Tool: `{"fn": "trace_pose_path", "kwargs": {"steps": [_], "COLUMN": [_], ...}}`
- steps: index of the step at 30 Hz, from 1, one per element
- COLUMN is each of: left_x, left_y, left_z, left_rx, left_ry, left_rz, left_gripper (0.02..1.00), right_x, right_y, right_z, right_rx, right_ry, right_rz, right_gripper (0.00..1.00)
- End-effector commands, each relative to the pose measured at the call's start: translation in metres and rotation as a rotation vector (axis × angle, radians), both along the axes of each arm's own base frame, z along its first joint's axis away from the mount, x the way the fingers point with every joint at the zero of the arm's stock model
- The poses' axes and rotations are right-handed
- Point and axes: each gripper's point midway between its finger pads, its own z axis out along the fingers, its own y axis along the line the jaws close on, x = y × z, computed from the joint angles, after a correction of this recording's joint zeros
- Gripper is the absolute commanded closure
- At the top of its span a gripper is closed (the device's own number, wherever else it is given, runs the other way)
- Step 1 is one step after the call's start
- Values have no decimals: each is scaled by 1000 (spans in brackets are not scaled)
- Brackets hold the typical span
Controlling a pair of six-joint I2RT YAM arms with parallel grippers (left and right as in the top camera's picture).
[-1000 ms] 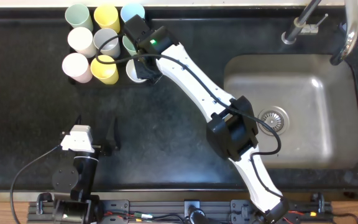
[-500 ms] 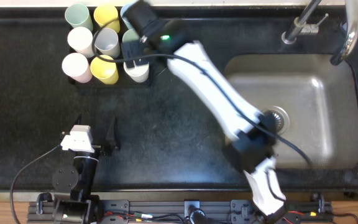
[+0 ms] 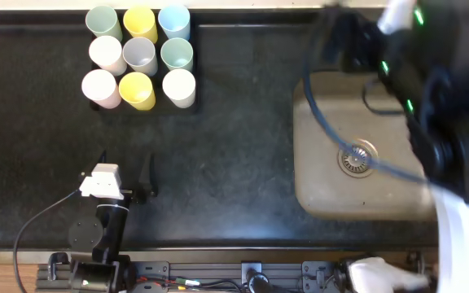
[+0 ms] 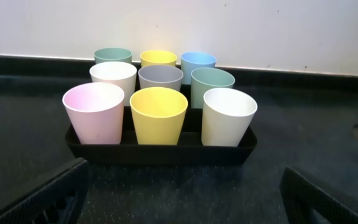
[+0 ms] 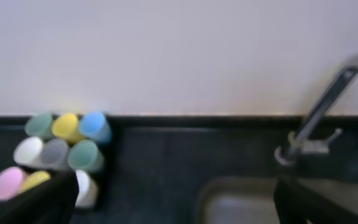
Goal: Store Cups
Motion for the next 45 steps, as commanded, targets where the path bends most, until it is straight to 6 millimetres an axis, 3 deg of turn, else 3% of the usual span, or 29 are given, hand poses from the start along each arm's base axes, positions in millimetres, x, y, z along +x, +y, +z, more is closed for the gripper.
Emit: {"fn": "trace_pose_path", "kwargs": {"steps": [1,5,9,15,18,29,45], "left_x": [-1,-1,-1,-1,-1,-1,-1], "left_y": [-5,-5,-5,-5,-5,-5,-5], "left_z": [1,1,1,1,1,1,1], "left_rx": [19,19,19,19,19,19,19], "left_ry": [-8,-8,-8,-8,-8,-8,-8], "left_rz": [-25,-25,-25,-25,-25,-25,-25], "left_gripper": [18,18,18,18,20,18,18], "right_x": [-41,-75,-102,-119,-120,-100,-94], "right_y": [-13,-21,-27,-43,-47,-43,-29], "right_z": [-26,-65,-117,-204,-229,-228,-271], "right_rx": [-80,-71,-65,-62,-54,-5,-2], "right_ry": [-46,-100,-131,-129,-173,-499,-489], "right_rz": [36,35,32,-26,-41,-50,17], "right_gripper": [3,3,5,3,3,5,3]}}
